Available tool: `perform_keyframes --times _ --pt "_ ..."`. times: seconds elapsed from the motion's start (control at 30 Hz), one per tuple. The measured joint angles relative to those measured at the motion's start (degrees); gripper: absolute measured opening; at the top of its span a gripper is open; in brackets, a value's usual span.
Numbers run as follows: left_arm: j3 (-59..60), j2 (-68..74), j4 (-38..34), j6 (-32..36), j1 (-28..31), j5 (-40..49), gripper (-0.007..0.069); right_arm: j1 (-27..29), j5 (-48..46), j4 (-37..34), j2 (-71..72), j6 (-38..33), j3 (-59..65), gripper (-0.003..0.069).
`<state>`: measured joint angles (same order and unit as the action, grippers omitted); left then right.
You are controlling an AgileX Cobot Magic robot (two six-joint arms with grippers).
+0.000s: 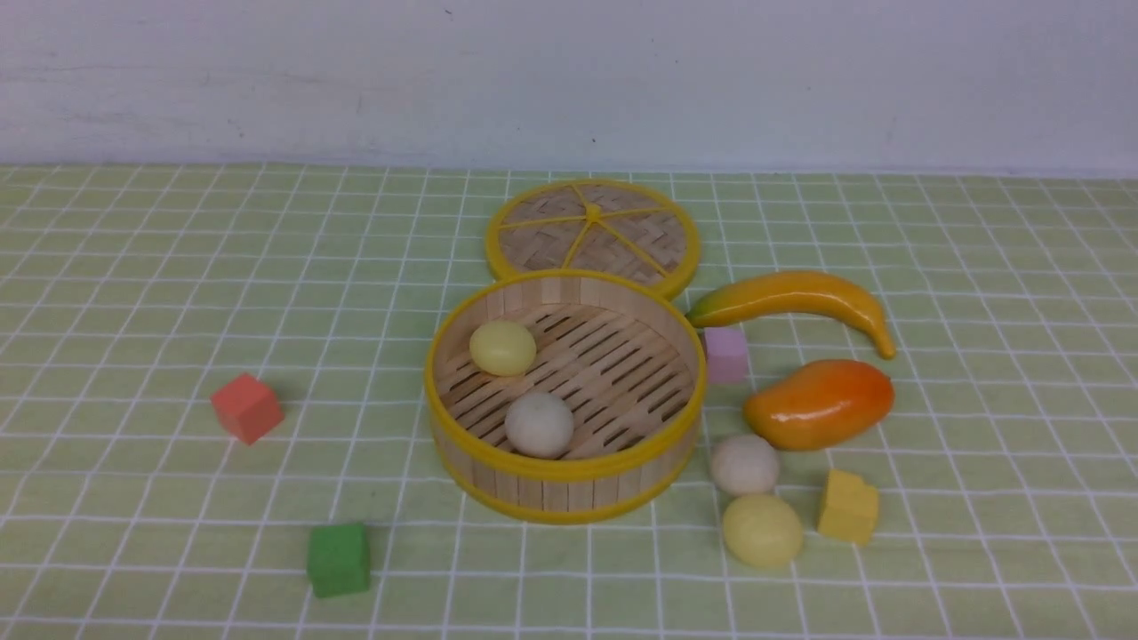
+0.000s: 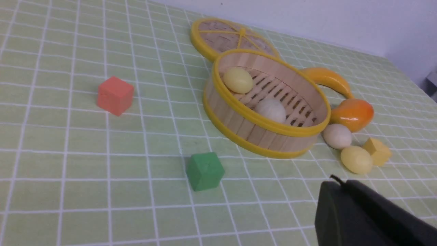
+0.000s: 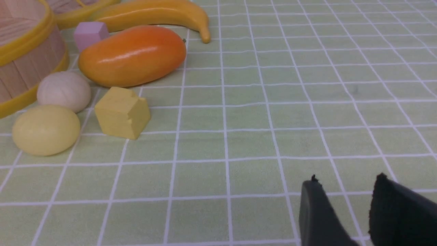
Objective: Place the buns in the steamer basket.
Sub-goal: Use the right arm to grab a steamed stuffed bun
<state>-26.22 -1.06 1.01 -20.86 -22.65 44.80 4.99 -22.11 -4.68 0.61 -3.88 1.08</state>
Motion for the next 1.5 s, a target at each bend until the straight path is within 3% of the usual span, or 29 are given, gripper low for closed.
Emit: perform_keyframes --times 0.27,0.47,0.67,0.93,1.5 --pt "3.3 0.0 5.7 0.0 0.9 -5.5 -0.0013 0.0 0.0 0.0 0.0 0.0 0.0 0.0241" --pt "10.7 0.0 7.0 0.0 8.6 -13.9 -0.0013 0.0 0.0 0.0 0.0 0.0 0.0 0.0241" --pt "23.8 0.0 1.6 0.0 16.4 -23.4 -0.0013 0.0 0.0 0.0 0.0 0.0 0.0 0.0241" --pt "27.9 0.0 -0.4 0.0 19.9 -23.1 -0.0013 0.0 0.0 0.0 0.0 0.0 0.0 0.0241" --pt "27.9 0.0 -0.6 0.0 20.0 -23.3 0.0001 0.0 1.3 -0.3 0.0 0.0 0.1 0.0241"
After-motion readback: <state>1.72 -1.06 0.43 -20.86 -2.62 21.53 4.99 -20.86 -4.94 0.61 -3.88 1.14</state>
